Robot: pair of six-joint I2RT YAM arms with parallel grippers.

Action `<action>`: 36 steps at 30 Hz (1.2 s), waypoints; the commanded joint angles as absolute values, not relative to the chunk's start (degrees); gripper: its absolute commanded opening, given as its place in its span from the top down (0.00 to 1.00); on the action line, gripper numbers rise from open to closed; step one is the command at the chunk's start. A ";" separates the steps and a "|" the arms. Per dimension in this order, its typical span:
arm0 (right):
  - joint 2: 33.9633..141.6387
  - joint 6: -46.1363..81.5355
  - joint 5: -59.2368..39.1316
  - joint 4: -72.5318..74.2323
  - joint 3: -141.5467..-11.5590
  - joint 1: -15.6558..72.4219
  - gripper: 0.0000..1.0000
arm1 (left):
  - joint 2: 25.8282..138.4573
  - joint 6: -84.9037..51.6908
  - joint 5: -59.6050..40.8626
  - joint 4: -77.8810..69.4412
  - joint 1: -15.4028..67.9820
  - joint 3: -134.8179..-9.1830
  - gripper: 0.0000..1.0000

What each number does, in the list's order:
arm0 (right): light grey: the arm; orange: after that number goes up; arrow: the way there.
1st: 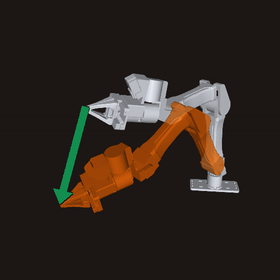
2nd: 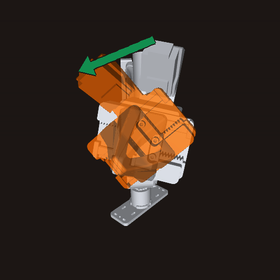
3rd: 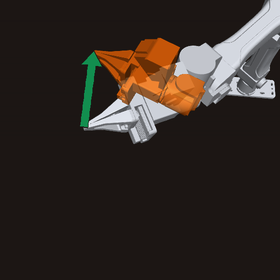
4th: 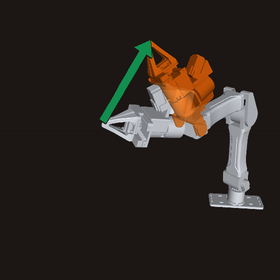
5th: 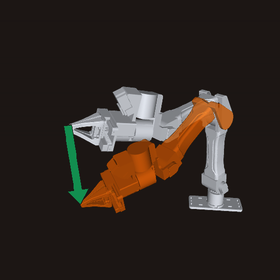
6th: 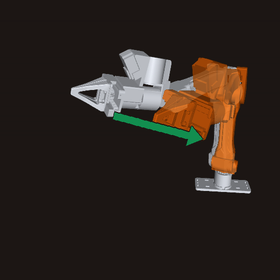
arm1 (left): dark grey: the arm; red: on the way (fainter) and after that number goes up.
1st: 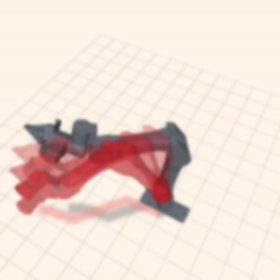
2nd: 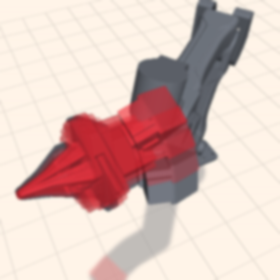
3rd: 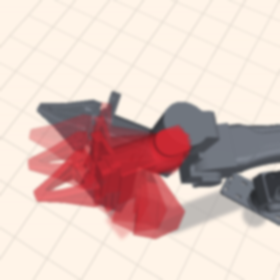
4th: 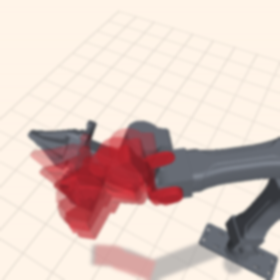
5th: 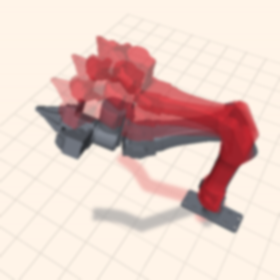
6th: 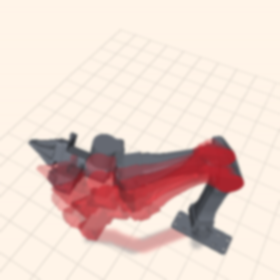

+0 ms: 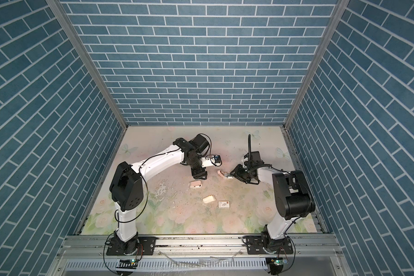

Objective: Load the staples into the stapler
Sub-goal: 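Bring the left gripper over the stapler's pink top while the right gripper holds it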

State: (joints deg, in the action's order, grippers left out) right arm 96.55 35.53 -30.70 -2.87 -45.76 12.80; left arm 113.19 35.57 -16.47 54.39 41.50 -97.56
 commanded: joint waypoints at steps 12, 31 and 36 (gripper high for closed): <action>100.55 30.17 -34.45 -5.16 -48.43 13.85 0.66 | 115.36 34.82 -18.62 53.53 41.13 -97.30 0.37; 102.29 29.20 -32.93 -8.13 -52.18 17.90 0.67 | 119.06 37.33 -16.88 47.75 41.13 -96.97 0.37; 102.41 29.01 -32.97 -8.87 -53.11 19.08 0.67 | 119.10 37.97 -16.73 45.74 41.13 -95.45 0.37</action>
